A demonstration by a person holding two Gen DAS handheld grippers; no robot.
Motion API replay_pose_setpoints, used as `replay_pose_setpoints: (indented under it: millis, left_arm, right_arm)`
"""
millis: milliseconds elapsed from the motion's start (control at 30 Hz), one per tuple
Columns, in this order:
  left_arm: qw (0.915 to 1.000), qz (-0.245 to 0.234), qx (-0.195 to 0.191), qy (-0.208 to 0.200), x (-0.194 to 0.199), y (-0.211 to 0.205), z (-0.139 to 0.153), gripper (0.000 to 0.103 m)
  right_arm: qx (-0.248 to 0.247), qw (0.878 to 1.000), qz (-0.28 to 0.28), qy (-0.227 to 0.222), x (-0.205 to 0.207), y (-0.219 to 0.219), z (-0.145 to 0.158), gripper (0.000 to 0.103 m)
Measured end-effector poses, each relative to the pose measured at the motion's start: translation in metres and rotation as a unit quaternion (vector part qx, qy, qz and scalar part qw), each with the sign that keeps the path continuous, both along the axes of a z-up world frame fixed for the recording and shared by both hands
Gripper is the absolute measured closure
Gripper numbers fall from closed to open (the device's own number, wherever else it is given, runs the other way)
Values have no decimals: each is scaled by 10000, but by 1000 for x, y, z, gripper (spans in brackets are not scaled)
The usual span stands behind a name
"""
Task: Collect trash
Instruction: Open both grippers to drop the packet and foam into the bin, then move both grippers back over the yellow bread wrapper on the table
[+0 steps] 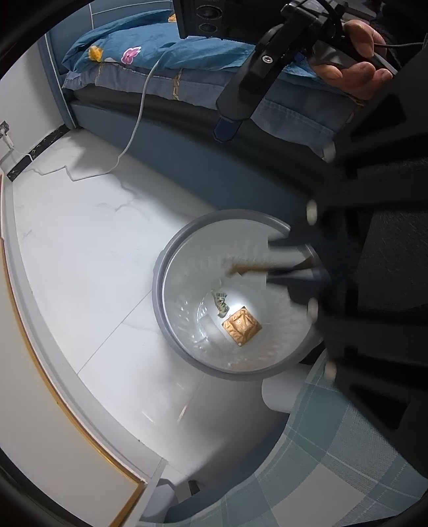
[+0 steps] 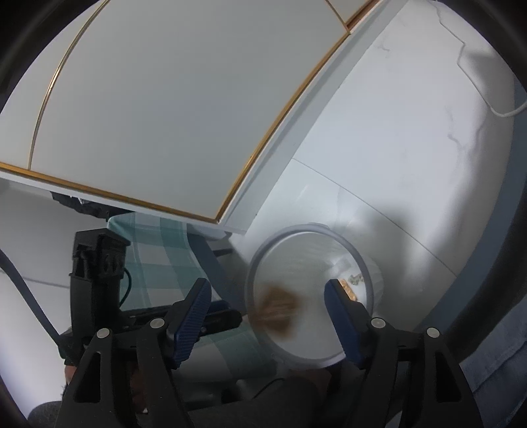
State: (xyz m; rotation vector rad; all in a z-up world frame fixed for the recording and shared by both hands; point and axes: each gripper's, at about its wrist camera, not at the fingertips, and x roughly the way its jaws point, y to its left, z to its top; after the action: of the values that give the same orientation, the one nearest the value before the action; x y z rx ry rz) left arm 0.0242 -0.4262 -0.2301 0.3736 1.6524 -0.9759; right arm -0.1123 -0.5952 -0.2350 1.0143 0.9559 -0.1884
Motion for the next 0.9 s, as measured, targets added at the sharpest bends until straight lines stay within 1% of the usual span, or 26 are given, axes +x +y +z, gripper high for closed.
replay_pose_setpoints:
  millis: [33, 67, 167, 233, 300, 467, 500, 600, 667, 733, 767, 833, 900]
  left_arm:
    - [10000, 33, -34, -25, 1, 1, 2, 62]
    - [9999, 84, -101, -84, 2, 3, 5, 57]
    - [9996, 162, -203, -118, 5, 5, 11, 56]
    - [9992, 233, -245, -198, 7, 7, 14, 51]
    - [9984, 303, -290, -382, 8, 11, 20, 47]
    - [9948, 513, -388, -784, 8, 23, 36, 46]
    - [9933, 612, -398, -891, 9, 27, 41, 45]
    - [9882, 941, -441, -1122, 12, 39, 56, 31]
    - [9841, 1111, -556, -1269, 14, 51, 69, 31]
    - [9785, 1234, -639, -1526, 14, 59, 84, 31]
    - [9752, 1290, -686, -1664, 13, 65, 92, 31]
    - [9683, 1389, -803, -1916, 11, 75, 108, 31]
    - [9601, 1526, -915, -2155, 10, 87, 124, 31]
  right_arm:
    - [23, 10000, -26, 5, 0, -1, 0, 32]
    - [35, 10000, -41, 11, -1, -1, -1, 32]
    - [60, 10000, -72, 35, -2, -1, -2, 31]
    - [22, 10000, -69, 52, -2, 0, 0, 30]
    - [-11, 10000, -70, 58, -3, 0, 3, 28]
    - [-127, 9999, -74, 45, -4, 3, 14, 23]
    - [-174, 9998, -51, 30, -2, 5, 18, 22]
    - [-343, 9994, 62, -59, 2, 12, 35, 22]
    - [-485, 9986, 122, -156, 5, 17, 48, 20]
    - [-664, 9972, 182, -278, 9, 24, 64, 19]
    - [-745, 9965, 215, -322, 10, 27, 71, 17]
    - [-1091, 9923, 344, -478, 14, 38, 92, 16]
    - [-1266, 9892, 422, -603, 18, 47, 107, 14]
